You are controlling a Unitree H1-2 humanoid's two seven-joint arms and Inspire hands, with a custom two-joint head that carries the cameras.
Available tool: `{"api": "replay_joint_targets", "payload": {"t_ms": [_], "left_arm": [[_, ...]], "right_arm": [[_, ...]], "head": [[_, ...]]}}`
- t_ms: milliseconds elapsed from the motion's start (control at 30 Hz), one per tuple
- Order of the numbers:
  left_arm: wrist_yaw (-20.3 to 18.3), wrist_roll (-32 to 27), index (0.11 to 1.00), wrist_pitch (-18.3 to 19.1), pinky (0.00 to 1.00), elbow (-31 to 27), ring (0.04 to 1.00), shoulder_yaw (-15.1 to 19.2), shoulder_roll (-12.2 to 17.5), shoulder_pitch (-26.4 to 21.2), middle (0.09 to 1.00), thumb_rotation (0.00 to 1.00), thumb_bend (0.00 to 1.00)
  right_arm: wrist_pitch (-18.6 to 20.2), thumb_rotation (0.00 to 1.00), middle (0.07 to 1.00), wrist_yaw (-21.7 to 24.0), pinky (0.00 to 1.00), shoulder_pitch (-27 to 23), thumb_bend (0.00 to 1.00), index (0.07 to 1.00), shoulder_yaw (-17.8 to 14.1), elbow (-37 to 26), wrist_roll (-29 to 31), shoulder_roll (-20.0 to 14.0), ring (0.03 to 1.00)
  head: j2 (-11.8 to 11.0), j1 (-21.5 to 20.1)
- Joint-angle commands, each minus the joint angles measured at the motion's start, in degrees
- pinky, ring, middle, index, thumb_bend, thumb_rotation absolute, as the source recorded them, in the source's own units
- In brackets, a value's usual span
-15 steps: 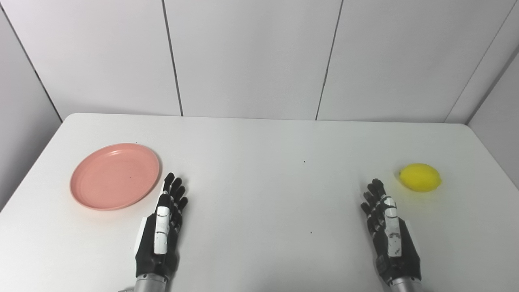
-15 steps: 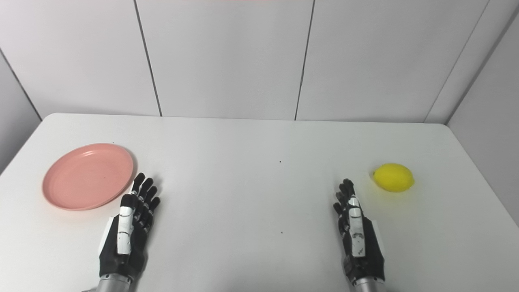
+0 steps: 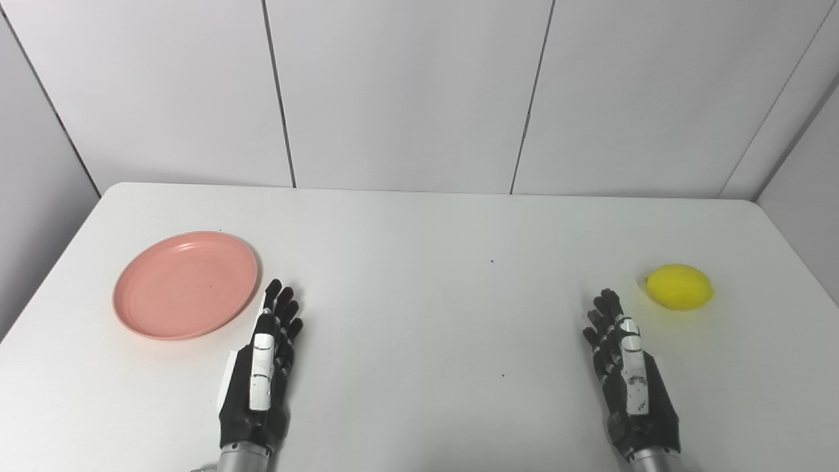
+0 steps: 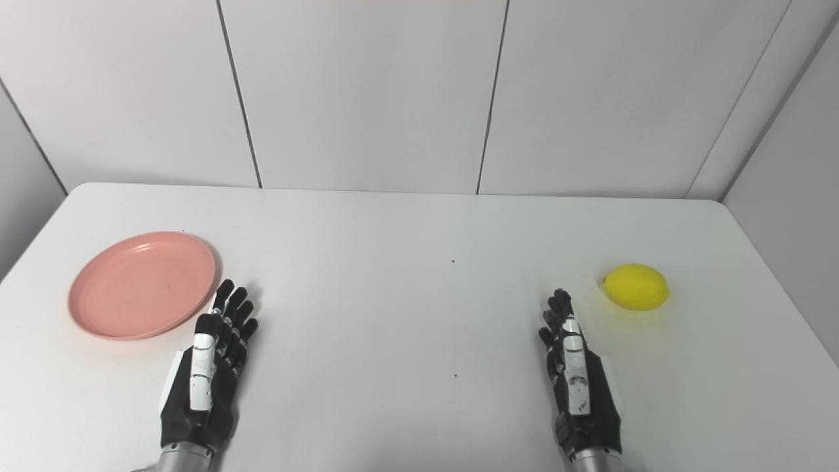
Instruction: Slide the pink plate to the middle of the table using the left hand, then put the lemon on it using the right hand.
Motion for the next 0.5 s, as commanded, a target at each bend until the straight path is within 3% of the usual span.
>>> {"api": "replay_joint_targets", "payload": {"t_ms": [0,467], "left_arm": [[0.1,0.2,1.000,0.4,1.00,1.1,1.000,-0.1,0.6,0.9,1.000,0.95,0.73],[0.1,0.1,1.000,0.2,1.00,1.7,1.000,0.0,0.7,0.8,1.000,0.94,0.73]], "right_arm": [[2.6,1.00,0.988,0.3,1.00,0.7,0.76,0.978,0.7,1.3,0.0,0.2,1.000],[3.1,1.00,0.991,0.6,1.00,0.7,0.75,0.980,0.8,1.2,0.3,0.1,1.000]], "head": [[-0.1,-0.1],[-0.2,0.0]]}}
